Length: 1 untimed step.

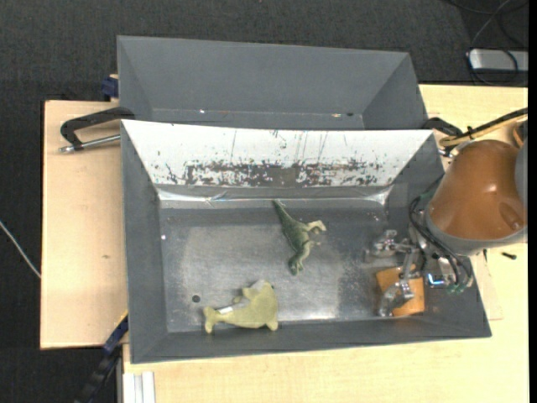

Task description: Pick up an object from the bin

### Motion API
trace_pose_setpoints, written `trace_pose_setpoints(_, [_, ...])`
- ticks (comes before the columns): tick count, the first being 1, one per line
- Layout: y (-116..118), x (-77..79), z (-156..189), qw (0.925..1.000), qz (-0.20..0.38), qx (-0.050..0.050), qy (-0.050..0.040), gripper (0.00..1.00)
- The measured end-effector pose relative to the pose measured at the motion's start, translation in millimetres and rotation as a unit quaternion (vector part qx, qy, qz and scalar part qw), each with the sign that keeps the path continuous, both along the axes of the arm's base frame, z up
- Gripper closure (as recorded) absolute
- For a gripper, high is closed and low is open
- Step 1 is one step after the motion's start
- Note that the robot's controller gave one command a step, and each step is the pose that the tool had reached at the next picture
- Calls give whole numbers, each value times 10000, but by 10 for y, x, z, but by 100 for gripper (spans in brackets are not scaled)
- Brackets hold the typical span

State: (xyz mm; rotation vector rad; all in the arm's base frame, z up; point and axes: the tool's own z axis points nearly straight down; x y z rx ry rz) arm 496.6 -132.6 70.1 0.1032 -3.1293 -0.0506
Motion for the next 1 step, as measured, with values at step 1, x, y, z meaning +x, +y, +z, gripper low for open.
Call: trace_pose_setpoints(1, [-1,4,7,10000,15,-5,-6,100])
